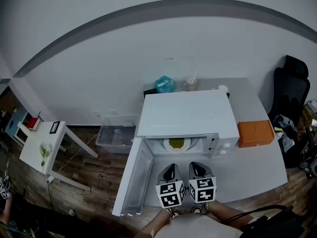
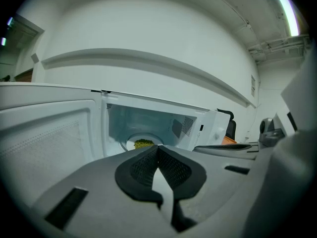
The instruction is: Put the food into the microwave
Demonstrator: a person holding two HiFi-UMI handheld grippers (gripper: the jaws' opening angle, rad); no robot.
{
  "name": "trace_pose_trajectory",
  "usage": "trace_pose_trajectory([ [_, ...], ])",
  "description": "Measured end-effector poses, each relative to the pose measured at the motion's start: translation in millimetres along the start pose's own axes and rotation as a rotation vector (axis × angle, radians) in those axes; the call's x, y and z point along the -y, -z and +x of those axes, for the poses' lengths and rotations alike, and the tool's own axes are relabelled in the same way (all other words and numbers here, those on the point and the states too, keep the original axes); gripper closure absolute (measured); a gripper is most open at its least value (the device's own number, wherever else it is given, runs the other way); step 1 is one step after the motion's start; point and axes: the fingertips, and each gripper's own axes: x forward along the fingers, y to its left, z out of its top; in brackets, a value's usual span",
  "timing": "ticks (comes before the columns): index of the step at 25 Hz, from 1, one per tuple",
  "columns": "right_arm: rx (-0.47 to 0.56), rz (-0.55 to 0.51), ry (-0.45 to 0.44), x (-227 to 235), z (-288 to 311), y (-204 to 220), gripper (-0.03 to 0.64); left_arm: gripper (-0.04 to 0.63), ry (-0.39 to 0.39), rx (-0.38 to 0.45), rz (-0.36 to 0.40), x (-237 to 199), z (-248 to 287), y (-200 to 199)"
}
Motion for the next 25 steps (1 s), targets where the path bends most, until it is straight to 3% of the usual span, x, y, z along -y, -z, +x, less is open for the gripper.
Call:
trace_pose_trajectory([
  [25,-0.026,0.001,0.022,9.6,-0.6,7.5,0.601,0.591,0.0,-0.022,-0.021,1.1,9.1,9.0],
])
